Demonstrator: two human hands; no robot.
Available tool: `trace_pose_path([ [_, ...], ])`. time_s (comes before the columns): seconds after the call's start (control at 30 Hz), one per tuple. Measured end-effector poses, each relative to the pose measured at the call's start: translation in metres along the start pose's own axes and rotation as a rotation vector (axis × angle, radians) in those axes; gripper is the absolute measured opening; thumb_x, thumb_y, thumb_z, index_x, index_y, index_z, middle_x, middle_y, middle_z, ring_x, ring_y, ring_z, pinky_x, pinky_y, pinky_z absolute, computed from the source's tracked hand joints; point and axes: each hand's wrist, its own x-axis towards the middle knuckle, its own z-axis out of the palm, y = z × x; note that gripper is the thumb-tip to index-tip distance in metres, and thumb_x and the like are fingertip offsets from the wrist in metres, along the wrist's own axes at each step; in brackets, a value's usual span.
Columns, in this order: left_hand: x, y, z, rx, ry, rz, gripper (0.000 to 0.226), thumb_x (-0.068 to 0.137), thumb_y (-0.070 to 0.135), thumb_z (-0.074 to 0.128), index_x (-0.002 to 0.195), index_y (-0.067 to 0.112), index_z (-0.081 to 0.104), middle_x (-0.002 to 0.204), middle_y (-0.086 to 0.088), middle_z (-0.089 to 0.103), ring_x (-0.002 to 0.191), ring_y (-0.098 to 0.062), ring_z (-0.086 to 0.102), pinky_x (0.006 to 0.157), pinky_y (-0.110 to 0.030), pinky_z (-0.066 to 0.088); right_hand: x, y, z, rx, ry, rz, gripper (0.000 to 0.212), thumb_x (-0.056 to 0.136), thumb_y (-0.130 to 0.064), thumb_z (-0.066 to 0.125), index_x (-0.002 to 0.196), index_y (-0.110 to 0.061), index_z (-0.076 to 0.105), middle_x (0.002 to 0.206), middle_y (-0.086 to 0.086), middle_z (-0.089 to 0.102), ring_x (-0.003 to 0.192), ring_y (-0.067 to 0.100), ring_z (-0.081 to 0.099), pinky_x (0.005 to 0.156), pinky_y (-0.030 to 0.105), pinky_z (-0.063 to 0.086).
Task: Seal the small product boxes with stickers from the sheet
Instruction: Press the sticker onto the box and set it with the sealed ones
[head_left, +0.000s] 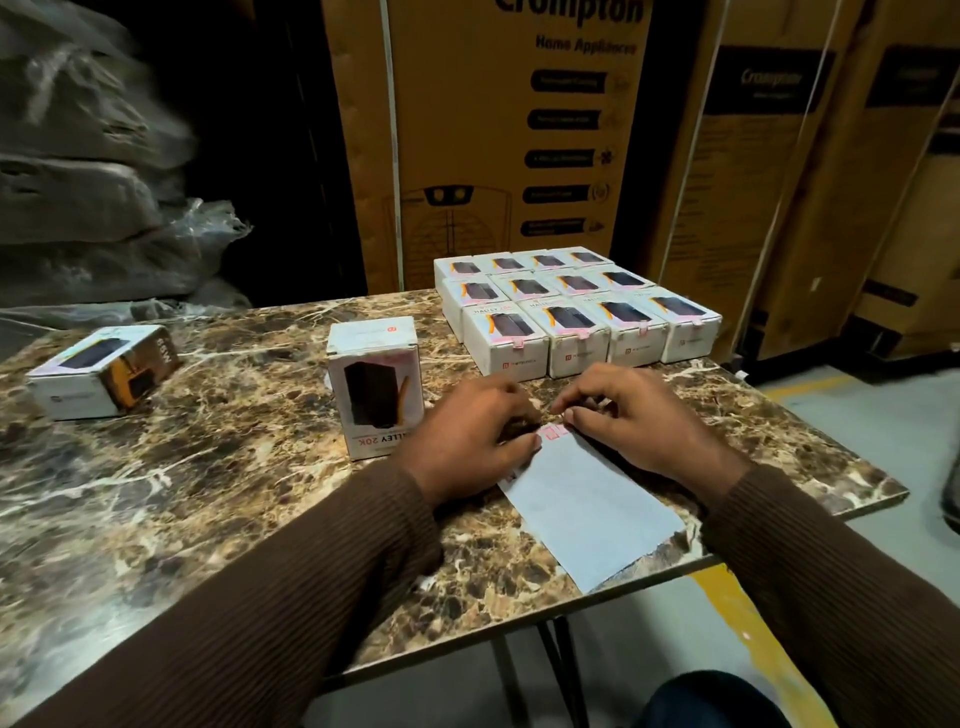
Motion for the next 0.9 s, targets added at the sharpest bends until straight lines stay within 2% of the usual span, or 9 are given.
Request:
trace_pose_path([
  [0.13, -0.002, -0.005, 0.002, -0.039, 0.011, -0.014, 0.021, 0.093, 0.036, 0.071, 0.105, 0.022, 0.080, 0.102, 0.004, 0.068, 0.095, -0.013, 0.061, 0.085, -0.036, 0.051, 0.000, -0.004, 0.003, -0.052, -0.034, -0.039, 0.009, 0.094, -0.023, 0.075, 0.101, -0.025, 0.081, 0.095, -0.012, 0.067, 0.089, 0.005, 0.063, 0.077, 0.032, 0.052],
  [0.3, -0.002, -0.002, 0.005, -0.017, 0.042, -0.030, 0.021, 0.095, 0.036, 0.072, 0.107, 0.021, 0.080, 0.103, 0.003, 0.069, 0.096, -0.014, 0.061, 0.083, -0.034, 0.050, -0.003, -0.009, 0.004, -0.086, -0.049, -0.072, 0.009, 0.093, -0.032, 0.073, 0.099, -0.029, 0.080, 0.097, -0.012, 0.065, 0.092, 0.007, 0.062, 0.079, 0.035, 0.052],
  [0.4, -0.002, -0.001, 0.007, -0.015, 0.054, -0.037, 0.019, 0.094, 0.036, 0.072, 0.107, 0.023, 0.078, 0.102, 0.005, 0.067, 0.096, -0.013, 0.059, 0.083, -0.034, 0.049, -0.004, -0.013, 0.004, -0.096, -0.039, -0.064, 0.007, 0.092, -0.029, 0.074, 0.097, -0.027, 0.078, 0.097, -0.010, 0.065, 0.092, 0.008, 0.062, 0.079, 0.035, 0.051],
  [0.47, -0.002, 0.000, 0.007, -0.031, 0.047, -0.036, 0.015, 0.094, 0.033, 0.072, 0.103, 0.023, 0.079, 0.100, 0.005, 0.067, 0.095, -0.012, 0.059, 0.082, -0.034, 0.050, -0.004, -0.014, 0.004, -0.099, -0.040, -0.065, 0.005, 0.092, -0.026, 0.075, 0.096, -0.026, 0.078, 0.096, -0.012, 0.065, 0.090, 0.005, 0.061, 0.077, 0.032, 0.050],
  [0.57, -0.003, 0.002, 0.006, -0.036, 0.039, -0.042, 0.012, 0.094, 0.030, 0.072, 0.101, 0.024, 0.080, 0.100, 0.005, 0.067, 0.094, -0.013, 0.060, 0.081, -0.034, 0.050, -0.001, -0.015, 0.005, -0.098, -0.051, -0.041, 0.002, 0.093, -0.026, 0.074, 0.094, -0.025, 0.076, 0.094, -0.018, 0.061, 0.088, -0.003, 0.057, 0.072, 0.019, 0.042],
  [0.63, -0.002, 0.003, 0.006, -0.034, 0.029, -0.051, 0.012, 0.094, 0.031, 0.072, 0.100, 0.024, 0.080, 0.101, 0.005, 0.067, 0.095, -0.013, 0.060, 0.082, -0.034, 0.050, 0.001, -0.014, 0.007, -0.087, -0.060, -0.022, 0.003, 0.094, -0.027, 0.074, 0.093, -0.024, 0.075, 0.094, -0.018, 0.060, 0.088, -0.004, 0.056, 0.071, 0.015, 0.039],
  [0.9, -0.003, 0.004, 0.005, -0.054, 0.023, -0.109, 0.013, 0.093, 0.033, 0.074, 0.101, 0.025, 0.081, 0.102, 0.006, 0.066, 0.096, -0.012, 0.060, 0.081, -0.032, 0.048, 0.001, -0.010, 0.014, -0.132, -0.136, -0.091, 0.007, 0.105, -0.027, 0.060, 0.098, -0.025, 0.059, 0.095, -0.018, 0.050, 0.091, -0.003, 0.047, 0.075, 0.027, 0.034],
])
